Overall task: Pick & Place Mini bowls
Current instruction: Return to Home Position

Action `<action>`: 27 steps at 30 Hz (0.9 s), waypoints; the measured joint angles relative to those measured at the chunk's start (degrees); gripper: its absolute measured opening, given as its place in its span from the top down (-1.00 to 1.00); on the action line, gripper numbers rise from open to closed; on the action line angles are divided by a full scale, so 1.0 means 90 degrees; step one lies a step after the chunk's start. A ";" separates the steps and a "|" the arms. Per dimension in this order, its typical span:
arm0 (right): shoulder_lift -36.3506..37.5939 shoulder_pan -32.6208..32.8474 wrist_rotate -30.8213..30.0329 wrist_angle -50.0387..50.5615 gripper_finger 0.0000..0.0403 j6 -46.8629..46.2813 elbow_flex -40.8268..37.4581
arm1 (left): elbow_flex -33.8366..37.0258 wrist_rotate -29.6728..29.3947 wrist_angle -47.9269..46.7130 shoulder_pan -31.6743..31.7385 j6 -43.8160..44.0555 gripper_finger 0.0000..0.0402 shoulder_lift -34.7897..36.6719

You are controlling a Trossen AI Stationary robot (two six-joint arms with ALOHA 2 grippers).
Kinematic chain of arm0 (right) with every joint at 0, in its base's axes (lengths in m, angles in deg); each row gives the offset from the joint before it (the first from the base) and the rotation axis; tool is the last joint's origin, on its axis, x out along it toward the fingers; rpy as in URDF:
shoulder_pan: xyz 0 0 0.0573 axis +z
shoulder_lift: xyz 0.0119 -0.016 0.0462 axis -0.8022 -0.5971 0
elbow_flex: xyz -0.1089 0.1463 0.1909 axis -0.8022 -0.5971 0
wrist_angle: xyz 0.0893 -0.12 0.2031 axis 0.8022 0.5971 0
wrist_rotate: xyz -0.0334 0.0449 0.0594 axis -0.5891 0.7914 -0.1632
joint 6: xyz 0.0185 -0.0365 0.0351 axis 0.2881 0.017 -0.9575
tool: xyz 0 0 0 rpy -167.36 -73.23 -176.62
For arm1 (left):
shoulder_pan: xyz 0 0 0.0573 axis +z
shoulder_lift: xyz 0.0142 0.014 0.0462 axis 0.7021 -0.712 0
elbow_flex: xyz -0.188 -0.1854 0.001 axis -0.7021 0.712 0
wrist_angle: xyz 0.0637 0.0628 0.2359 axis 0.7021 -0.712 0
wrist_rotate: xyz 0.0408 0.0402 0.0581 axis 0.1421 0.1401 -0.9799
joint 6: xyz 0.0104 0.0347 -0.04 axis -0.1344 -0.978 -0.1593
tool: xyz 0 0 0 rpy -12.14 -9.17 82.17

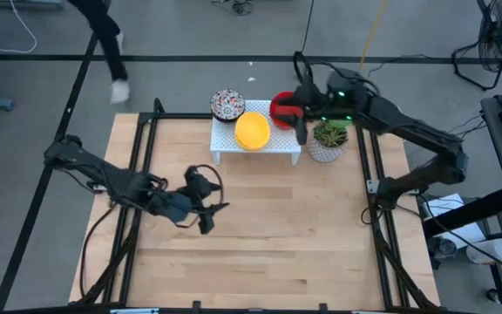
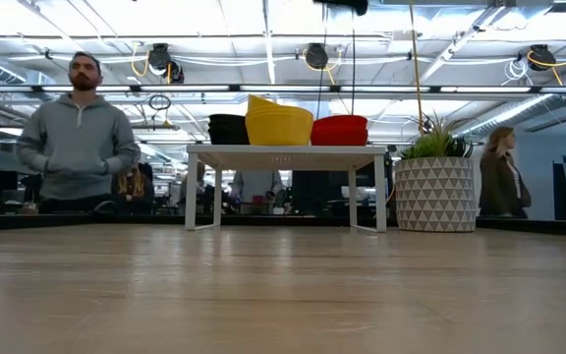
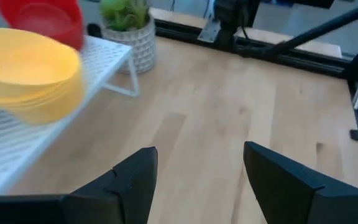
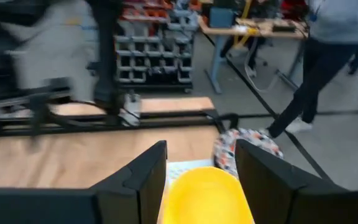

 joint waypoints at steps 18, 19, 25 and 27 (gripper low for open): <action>0.2730 0.0941 -0.0040 0.1366 0.09 -0.0414 -0.1586 | 0.0000 -0.0010 -0.1774 -0.0338 -0.0397 -0.20 0.2698; 0.2910 0.0941 -0.0040 0.1300 0.09 -0.0495 -0.1827 | 0.0000 -0.0024 -0.1792 -0.0352 -0.0351 -0.20 0.2783; 0.3997 0.0941 -0.0044 0.0443 0.09 -0.1037 -0.3497 | 0.0000 -0.0119 -0.1743 -0.0366 -0.0407 -0.20 0.3023; 0.4324 0.0941 -0.0044 0.0147 0.09 -0.1199 -0.4012 | 0.0000 -0.0119 -0.1741 -0.0366 -0.0407 -0.20 0.3060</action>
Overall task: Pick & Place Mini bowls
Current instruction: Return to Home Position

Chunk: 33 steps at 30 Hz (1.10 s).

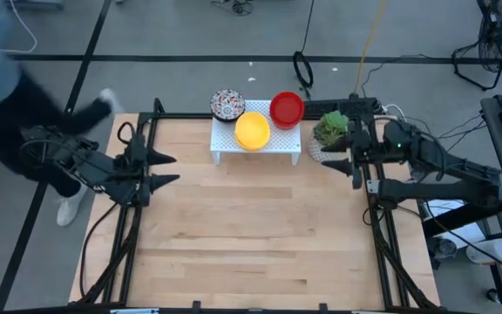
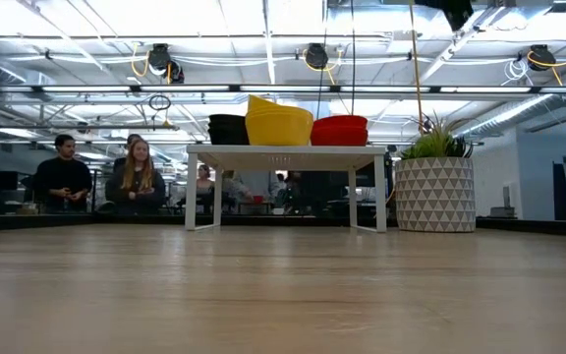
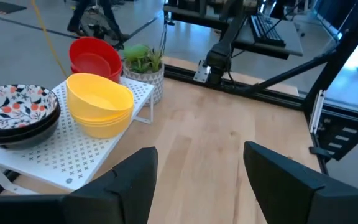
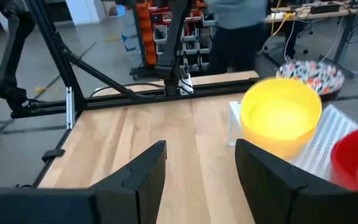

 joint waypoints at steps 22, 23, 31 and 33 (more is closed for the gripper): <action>0.1845 0.0024 0.0002 -0.1388 0.09 -0.0913 -0.2902 | 0.2547 0.1365 0.3646 0.0000 -0.0230 -0.20 0.0005; 0.1871 0.0026 0.0002 -0.1393 0.09 -0.0977 -0.2966 | 0.2715 0.1443 0.3969 0.0000 -0.0316 -0.20 0.0005; 0.2130 0.0027 0.0026 -0.2432 0.09 -0.1317 -0.3883 | 0.4037 0.2348 0.6521 0.0015 -0.0986 -0.20 0.0005; 0.2168 0.0027 0.0027 -0.2860 0.09 -0.1414 -0.4158 | 0.4334 0.2449 0.7033 0.0015 -0.1074 -0.20 0.0007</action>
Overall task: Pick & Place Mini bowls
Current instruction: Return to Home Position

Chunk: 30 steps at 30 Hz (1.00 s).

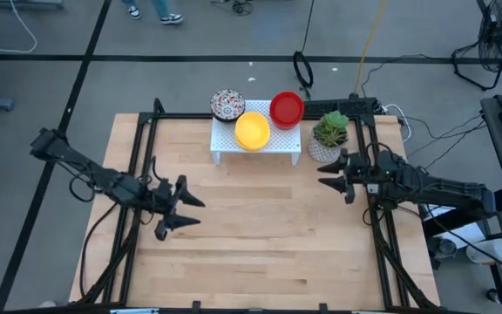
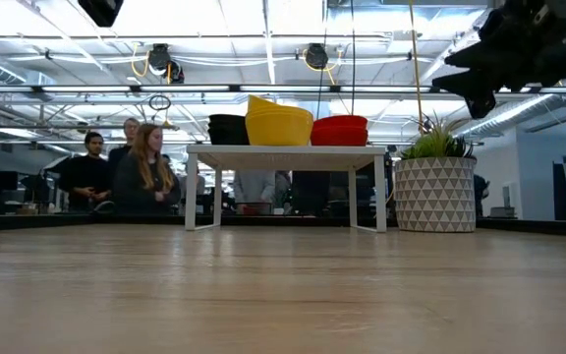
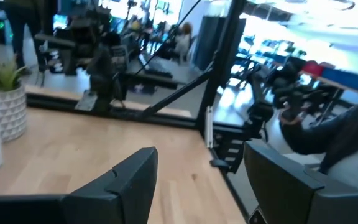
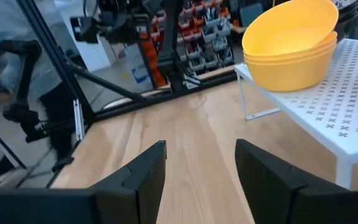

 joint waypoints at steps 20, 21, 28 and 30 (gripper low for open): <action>0.0129 0.0000 0.0029 -0.1282 0.09 -0.0234 -0.0871 | 0.2393 0.0084 0.1459 0.0168 -0.0771 -0.20 0.2708; 0.0131 0.0000 0.0029 -0.1289 0.09 -0.0216 -0.0871 | 0.2497 0.0084 0.1456 0.0168 -0.0768 -0.20 0.2889; 0.0134 0.0000 0.0029 -0.1280 0.09 -0.0113 -0.0871 | 0.2936 0.0082 0.1324 0.0168 -0.0815 -0.20 0.3758; 0.0134 0.0000 0.0027 -0.1282 0.09 -0.0111 -0.0871 | 0.3003 0.0078 0.1309 0.0168 -0.0879 -0.20 0.3884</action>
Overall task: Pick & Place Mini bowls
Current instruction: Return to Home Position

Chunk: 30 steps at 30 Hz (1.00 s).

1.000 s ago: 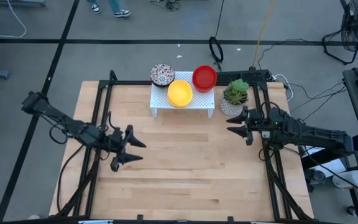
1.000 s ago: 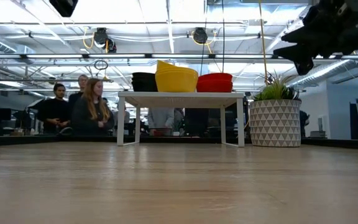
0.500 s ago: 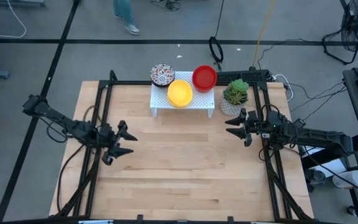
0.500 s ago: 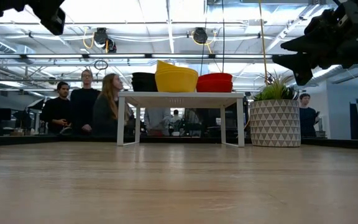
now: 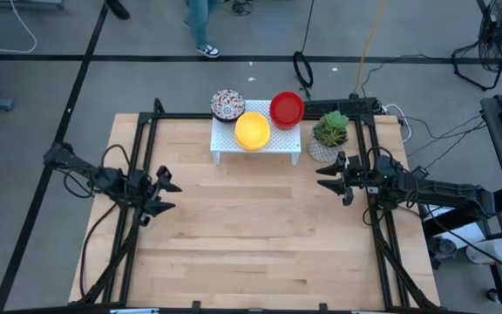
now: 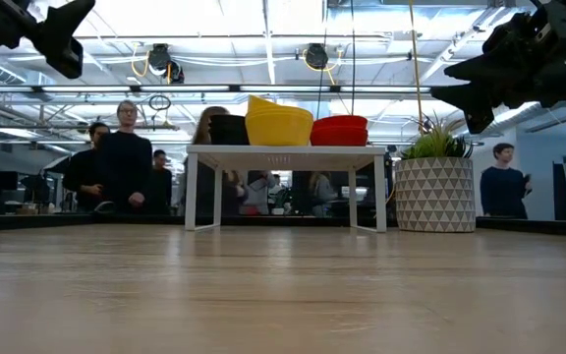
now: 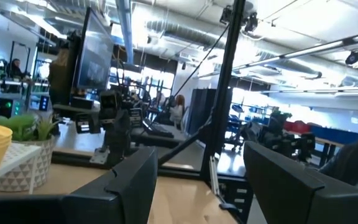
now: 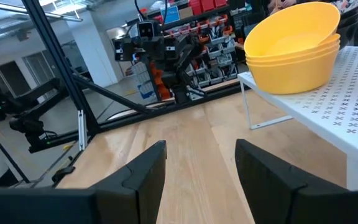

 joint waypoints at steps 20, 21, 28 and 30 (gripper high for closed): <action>-0.0002 -0.0005 -0.0015 0.0158 0.09 -0.0153 0.0000 | 0.0112 -0.1629 -0.1176 -0.0002 0.0661 -0.20 0.0046; -0.0002 -0.0005 -0.0017 0.0158 0.09 -0.0111 0.0000 | 0.0112 -0.1862 -0.1264 -0.0002 0.0681 -0.20 0.0045; -0.0002 -0.0005 -0.0031 0.0148 0.09 0.0489 0.0000 | 0.0109 -0.2912 -0.1332 0.0000 0.0651 -0.20 0.0044; -0.0002 -0.0005 -0.0059 0.0148 0.09 0.0454 0.0000 | 0.0109 -0.2946 -0.1333 0.0000 0.0693 -0.20 0.0044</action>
